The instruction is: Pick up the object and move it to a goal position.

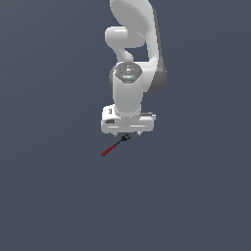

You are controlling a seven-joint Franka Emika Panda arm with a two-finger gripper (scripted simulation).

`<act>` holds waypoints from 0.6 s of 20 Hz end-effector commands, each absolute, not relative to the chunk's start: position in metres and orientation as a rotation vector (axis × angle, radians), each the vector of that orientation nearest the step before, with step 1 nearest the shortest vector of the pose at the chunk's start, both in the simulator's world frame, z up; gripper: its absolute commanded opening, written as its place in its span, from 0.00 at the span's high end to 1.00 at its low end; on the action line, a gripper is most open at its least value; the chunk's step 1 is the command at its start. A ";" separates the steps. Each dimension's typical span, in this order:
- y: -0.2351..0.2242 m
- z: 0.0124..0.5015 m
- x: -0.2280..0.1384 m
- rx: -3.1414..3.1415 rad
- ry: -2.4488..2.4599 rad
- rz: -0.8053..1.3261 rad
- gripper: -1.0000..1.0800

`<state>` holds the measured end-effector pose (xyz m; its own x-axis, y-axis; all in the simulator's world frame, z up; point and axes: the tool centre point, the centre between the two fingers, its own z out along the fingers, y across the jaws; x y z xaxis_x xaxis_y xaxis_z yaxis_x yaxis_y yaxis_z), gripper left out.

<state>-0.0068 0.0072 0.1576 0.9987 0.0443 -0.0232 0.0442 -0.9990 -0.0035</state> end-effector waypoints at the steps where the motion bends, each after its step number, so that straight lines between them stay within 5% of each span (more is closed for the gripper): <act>1: 0.007 0.158 -0.007 -3.138 -0.069 0.037 0.04; 12: 0.015 0.176 0.002 -3.120 -0.030 -0.003 0.04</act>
<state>0.0014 0.0137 0.1740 0.9998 0.0187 -0.0001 0.0187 -0.9996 -0.0196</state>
